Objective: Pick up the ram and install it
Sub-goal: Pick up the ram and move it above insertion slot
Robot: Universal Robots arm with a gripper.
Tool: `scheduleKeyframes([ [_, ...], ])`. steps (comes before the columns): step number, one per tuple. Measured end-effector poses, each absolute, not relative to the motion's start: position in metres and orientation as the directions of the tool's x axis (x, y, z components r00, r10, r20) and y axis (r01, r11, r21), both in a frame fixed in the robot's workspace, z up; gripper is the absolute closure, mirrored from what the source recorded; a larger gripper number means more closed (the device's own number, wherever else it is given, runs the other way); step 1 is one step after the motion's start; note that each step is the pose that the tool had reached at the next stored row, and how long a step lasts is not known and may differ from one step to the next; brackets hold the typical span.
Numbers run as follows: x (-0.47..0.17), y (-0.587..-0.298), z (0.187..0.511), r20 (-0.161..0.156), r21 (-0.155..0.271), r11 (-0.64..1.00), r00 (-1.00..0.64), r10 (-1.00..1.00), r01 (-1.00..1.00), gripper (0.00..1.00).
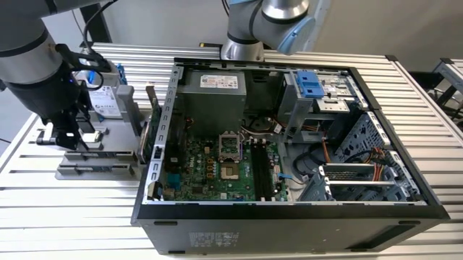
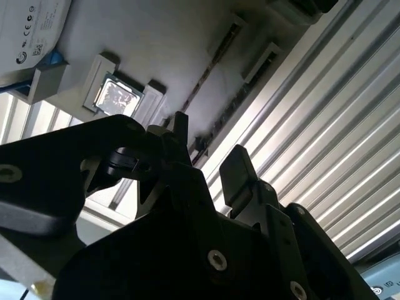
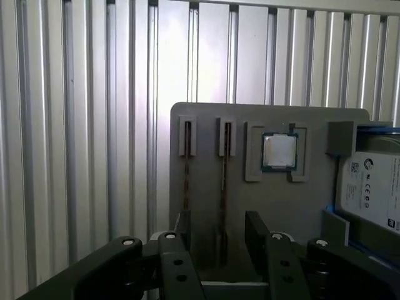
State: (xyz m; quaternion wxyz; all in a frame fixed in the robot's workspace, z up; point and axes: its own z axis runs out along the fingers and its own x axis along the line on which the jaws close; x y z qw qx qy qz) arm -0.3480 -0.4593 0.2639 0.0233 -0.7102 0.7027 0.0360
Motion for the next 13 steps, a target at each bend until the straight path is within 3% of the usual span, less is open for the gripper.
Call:
scheduleKeyframes([
  [13, -0.346, -0.465, 0.250, -0.084, 0.018, -0.009, 0.007, -0.996, -1.000, 0.00],
])
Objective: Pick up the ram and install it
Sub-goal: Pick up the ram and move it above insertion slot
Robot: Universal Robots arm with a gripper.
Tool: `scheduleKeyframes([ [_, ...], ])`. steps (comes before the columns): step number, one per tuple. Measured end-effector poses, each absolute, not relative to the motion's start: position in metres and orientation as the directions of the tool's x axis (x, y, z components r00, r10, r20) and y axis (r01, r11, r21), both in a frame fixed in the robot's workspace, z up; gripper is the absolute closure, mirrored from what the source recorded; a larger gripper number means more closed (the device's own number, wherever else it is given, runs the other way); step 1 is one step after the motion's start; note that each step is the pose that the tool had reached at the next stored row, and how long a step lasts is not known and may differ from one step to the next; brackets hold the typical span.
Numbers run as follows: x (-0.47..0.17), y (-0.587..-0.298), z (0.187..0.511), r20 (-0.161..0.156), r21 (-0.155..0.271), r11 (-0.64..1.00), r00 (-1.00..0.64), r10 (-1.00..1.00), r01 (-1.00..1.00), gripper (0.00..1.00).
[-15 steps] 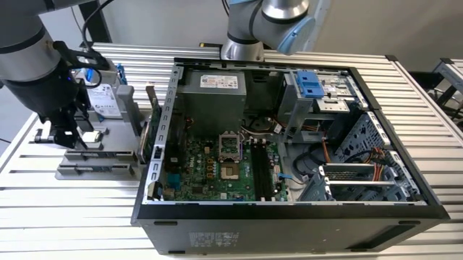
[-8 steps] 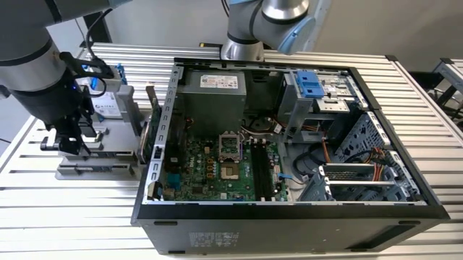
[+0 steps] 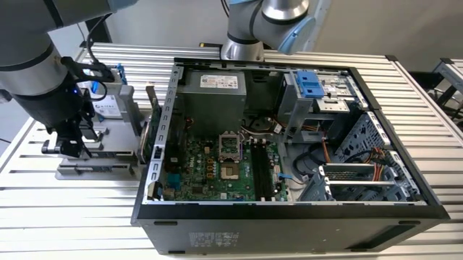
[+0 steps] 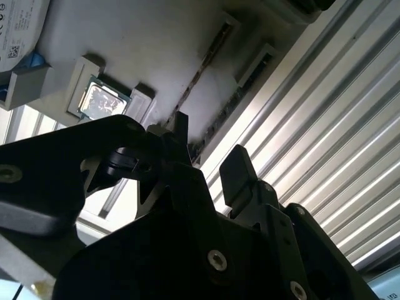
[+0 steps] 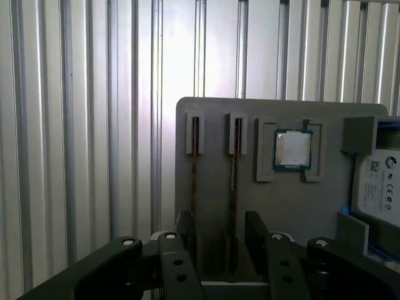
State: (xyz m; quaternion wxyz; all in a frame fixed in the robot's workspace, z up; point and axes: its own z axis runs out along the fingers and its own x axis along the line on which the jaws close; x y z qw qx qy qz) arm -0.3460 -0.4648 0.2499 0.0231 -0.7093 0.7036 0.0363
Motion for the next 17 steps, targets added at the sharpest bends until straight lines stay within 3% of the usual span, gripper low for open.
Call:
scheduleKeyframes([
  [17, -0.346, -0.471, 0.220, -0.084, 0.018, -0.008, 0.006, -0.996, -1.000, 0.00],
])
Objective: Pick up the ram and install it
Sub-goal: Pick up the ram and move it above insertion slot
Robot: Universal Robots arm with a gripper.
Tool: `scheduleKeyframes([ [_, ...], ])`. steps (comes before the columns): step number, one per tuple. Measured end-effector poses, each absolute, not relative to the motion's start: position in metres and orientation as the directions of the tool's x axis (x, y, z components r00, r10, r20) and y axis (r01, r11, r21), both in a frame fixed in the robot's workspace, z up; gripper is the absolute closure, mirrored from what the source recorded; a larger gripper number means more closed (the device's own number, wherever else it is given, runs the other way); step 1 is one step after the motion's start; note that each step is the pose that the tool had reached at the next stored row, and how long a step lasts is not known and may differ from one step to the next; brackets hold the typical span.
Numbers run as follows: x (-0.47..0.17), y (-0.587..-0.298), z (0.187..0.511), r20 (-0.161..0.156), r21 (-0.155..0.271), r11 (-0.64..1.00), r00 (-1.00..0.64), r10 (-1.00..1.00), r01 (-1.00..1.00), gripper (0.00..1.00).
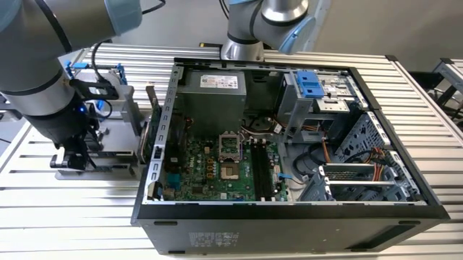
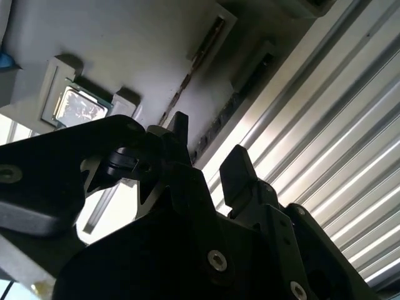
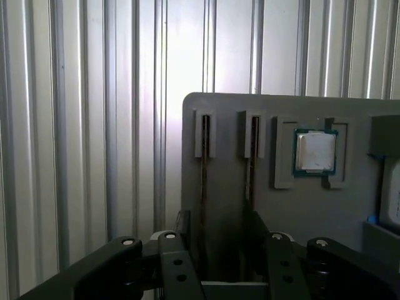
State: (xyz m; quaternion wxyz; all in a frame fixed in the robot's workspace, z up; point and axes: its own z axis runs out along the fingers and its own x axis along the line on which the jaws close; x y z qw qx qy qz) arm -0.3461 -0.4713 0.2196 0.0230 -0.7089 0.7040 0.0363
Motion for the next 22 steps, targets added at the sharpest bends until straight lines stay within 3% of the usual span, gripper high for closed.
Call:
scheduleKeyframes([
  [7, -0.346, -0.471, 0.210, -0.084, 0.030, -0.007, 0.004, -0.996, -1.000, 0.00],
  [9, -0.346, -0.471, 0.192, -0.084, 0.039, -0.006, 0.003, -0.996, -0.999, 0.00],
  [17, -0.346, -0.471, 0.191, -0.084, 0.039, -0.006, 0.002, -0.996, -0.999, 0.00],
  [18, -0.346, -0.471, 0.191, -0.084, 0.039, -0.006, 0.002, -0.996, -0.999, 1.00],
  [22, -0.346, -0.471, 0.191, -0.083, 0.039, -0.006, 0.002, -0.997, -0.999, 1.00],
])
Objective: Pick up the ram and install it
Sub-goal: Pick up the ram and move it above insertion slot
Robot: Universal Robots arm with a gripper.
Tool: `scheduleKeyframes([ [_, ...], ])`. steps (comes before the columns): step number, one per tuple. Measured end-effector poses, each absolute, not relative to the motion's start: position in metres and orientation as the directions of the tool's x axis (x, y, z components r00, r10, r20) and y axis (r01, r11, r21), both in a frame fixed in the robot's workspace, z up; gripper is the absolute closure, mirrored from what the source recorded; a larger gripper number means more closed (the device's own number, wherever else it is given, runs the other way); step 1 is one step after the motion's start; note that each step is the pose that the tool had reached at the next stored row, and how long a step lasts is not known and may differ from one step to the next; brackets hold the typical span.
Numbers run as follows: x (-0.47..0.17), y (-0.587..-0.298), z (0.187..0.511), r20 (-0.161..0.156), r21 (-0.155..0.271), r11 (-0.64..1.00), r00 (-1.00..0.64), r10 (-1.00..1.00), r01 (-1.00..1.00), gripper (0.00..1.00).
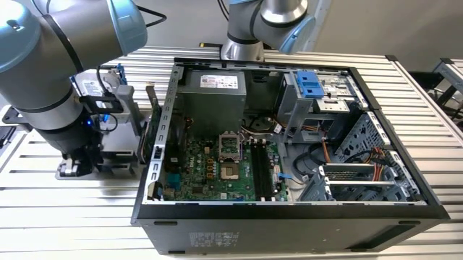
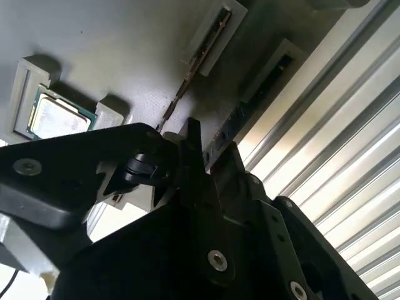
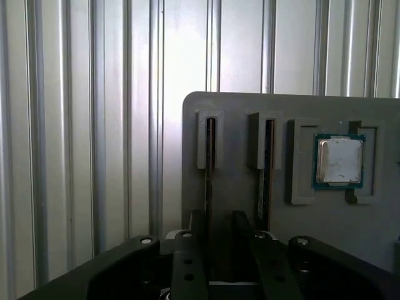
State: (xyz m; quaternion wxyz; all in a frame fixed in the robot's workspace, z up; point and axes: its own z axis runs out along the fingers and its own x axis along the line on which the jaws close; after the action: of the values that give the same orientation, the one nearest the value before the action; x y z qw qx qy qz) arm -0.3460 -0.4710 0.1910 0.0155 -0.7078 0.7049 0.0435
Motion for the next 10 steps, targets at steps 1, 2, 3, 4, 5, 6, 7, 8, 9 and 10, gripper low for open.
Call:
scheduleKeyframes([
  [1, -0.3460, -0.4709, 0.1910, -0.084, 0.039, -0.006, 0.002, -0.996, -0.999, 1.00],
  [2, -0.3460, -0.4709, 0.1910, -0.084, 0.039, -0.006, 0.002, -0.996, -0.999, 1.00],
  [3, -0.3460, -0.4708, 0.1910, -0.084, 0.039, -0.006, 0.002, -0.996, -0.999, 1.00],
  [4, -0.3460, -0.4708, 0.1910, -0.084, 0.039, -0.006, 0.002, -0.996, -0.999, 1.00],
  [5, -0.3460, -0.4707, 0.1909, -0.084, 0.039, -0.006, 0.002, -0.996, -0.999, 1.00],
  [6, -0.3460, -0.4707, 0.1909, -0.084, 0.039, -0.006, 0.002, -0.996, -0.999, 1.00],
  [7, -0.3460, -0.4707, 0.1909, -0.084, 0.039, -0.006, 0.002, -0.996, -0.999, 1.00],
  [8, -0.3460, -0.4706, 0.1909, -0.084, 0.039, -0.006, 0.002, -0.996, -0.999, 1.00],
  [9, -0.3460, -0.4706, 0.1909, -0.084, 0.039, -0.006, 0.002, -0.996, -0.999, 1.00],
  [10, -0.3460, -0.4706, 0.1909, -0.084, 0.039, -0.006, 0.002, -0.996, -0.999, 1.00],
])
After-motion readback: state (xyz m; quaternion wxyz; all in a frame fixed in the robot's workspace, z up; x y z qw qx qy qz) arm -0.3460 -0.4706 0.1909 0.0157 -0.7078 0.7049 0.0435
